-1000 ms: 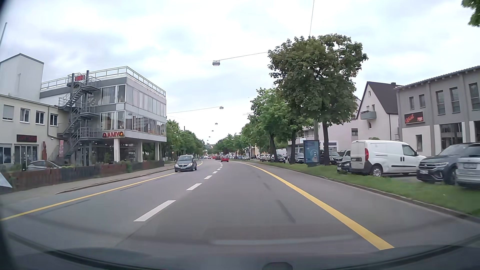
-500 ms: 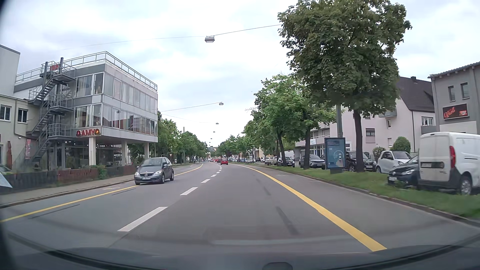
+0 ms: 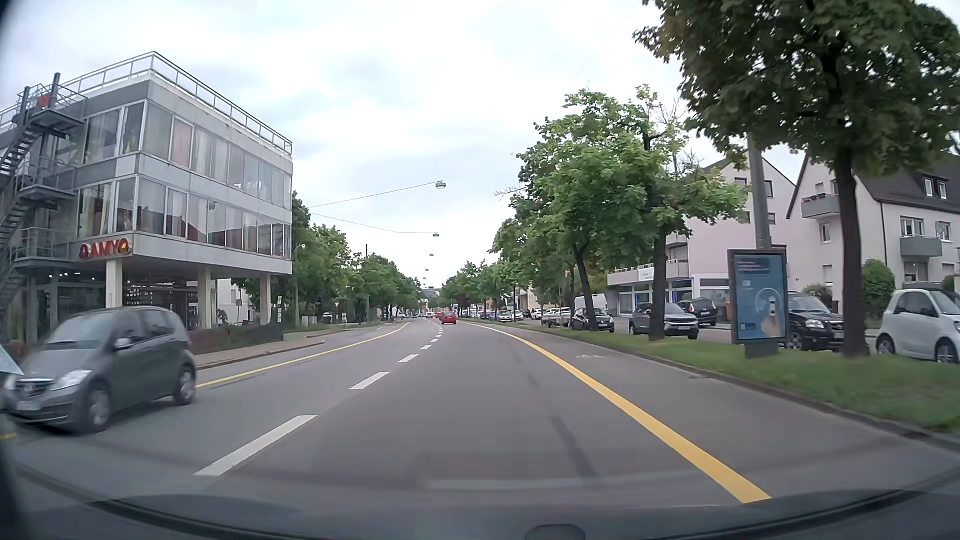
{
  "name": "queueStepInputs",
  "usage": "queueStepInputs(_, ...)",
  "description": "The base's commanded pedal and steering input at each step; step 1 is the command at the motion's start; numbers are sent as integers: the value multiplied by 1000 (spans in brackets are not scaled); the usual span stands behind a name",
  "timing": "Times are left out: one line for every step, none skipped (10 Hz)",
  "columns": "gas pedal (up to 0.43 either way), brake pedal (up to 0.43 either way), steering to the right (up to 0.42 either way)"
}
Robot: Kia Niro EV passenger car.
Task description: Follow the waypoints while adhering to traffic rules and regulations
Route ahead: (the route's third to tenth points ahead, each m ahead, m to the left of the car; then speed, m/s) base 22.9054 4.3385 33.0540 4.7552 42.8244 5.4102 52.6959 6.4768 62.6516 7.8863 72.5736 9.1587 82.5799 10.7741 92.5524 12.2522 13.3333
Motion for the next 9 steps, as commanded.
queueStepInputs(138, 0, -15)
queueStepInputs(138, 0, -15)
queueStepInputs(138, 0, -15)
queueStepInputs(138, 0, -15)
queueStepInputs(138, 0, -15)
queueStepInputs(138, 0, -15)
queueStepInputs(138, 0, -15)
queueStepInputs(138, 0, -15)
queueStepInputs(138, 0, -15)
